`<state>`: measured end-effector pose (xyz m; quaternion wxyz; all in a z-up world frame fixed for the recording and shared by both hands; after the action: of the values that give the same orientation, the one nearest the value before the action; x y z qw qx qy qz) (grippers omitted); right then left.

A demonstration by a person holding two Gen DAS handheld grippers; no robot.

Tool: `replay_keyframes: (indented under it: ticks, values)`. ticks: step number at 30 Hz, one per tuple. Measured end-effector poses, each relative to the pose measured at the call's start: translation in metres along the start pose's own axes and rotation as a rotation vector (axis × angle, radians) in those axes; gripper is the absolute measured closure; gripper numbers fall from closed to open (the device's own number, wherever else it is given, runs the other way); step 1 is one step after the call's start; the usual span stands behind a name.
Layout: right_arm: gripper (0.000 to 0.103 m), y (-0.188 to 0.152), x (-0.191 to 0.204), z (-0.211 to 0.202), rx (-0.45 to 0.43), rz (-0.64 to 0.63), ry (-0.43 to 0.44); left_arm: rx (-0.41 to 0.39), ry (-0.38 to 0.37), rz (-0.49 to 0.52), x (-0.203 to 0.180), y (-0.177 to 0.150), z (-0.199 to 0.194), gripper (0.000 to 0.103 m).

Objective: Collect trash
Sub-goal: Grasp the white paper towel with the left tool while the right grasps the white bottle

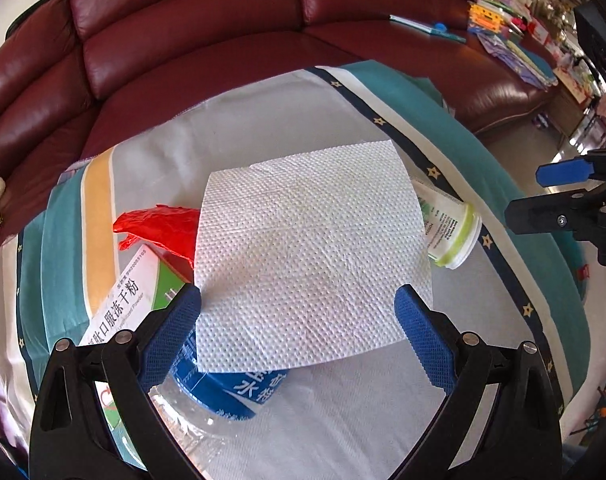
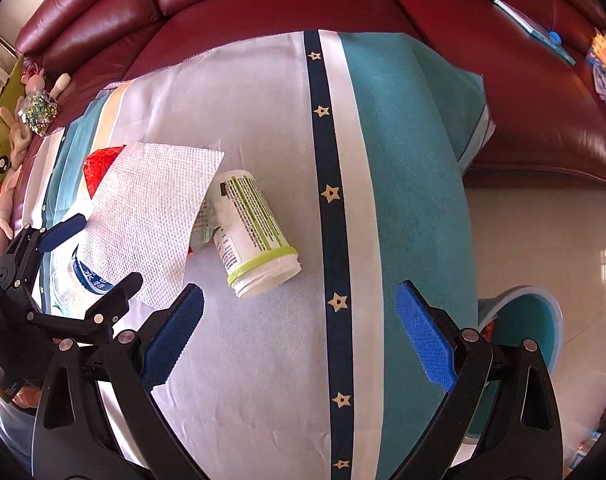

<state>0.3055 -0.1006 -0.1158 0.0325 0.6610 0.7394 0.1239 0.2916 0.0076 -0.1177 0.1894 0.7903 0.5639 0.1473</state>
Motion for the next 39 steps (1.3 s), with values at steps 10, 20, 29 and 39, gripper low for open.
replay_keyframes:
  ticks: [10,20,29,39]
  values:
    - [0.011,0.002,0.000,0.025,0.037,0.004,0.019,-0.017,-0.048,-0.015,-0.002,-0.001,0.004,0.023]
    - [0.011,0.013,0.010,0.038,0.040,-0.028,0.055,-0.014,-0.131,-0.053,-0.007,-0.011,-0.005,0.087]
    - [0.026,0.018,0.028,0.062,0.045,-0.059,0.121,-0.029,-0.175,-0.130,0.005,-0.018,-0.019,0.087]
    - [0.044,-0.032,0.013,0.048,0.057,-0.033,0.110,-0.044,-0.176,-0.105,-0.018,-0.032,-0.037,0.097]
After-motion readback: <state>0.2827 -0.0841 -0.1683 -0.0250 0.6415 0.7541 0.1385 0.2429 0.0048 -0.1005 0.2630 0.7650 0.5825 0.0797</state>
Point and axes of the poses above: each gripper's, at about its wrist camera, not at the fingertips, and z roughly the way its jaws point, x to its left, y to its top, the point moved 8 cm from there along z, roughly the way its jaws point, and after that the axes turned 1 degree about -y, right-handed, at the moved point
